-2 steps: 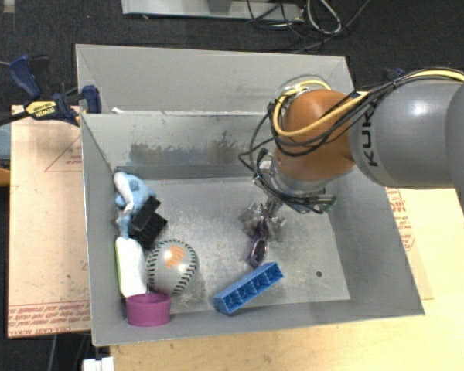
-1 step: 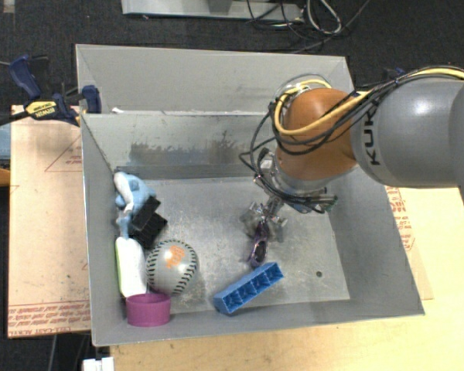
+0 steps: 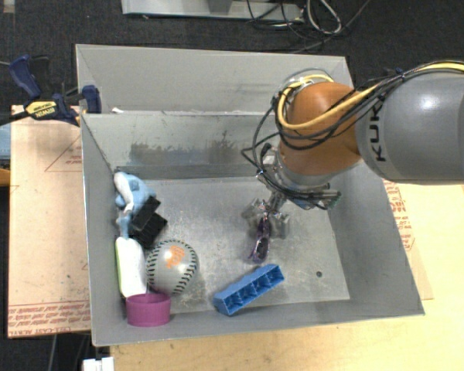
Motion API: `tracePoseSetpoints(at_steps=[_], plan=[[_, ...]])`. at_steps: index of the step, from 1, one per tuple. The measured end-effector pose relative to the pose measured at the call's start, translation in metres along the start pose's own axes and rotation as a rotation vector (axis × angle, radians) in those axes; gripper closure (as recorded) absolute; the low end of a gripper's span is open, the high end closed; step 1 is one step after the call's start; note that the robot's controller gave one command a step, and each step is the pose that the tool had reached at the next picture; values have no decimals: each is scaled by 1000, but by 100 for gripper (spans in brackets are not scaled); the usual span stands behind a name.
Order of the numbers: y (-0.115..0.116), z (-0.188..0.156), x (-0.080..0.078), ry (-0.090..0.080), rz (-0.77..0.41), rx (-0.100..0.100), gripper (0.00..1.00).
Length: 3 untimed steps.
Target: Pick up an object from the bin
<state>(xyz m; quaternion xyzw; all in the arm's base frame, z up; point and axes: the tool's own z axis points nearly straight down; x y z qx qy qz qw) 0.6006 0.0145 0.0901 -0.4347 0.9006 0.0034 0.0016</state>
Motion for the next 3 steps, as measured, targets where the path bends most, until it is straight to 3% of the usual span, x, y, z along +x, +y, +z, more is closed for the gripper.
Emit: tracePoseSetpoints(at_steps=[3], plan=[[-1, -49, -2, -4, 2, 4, 100]])
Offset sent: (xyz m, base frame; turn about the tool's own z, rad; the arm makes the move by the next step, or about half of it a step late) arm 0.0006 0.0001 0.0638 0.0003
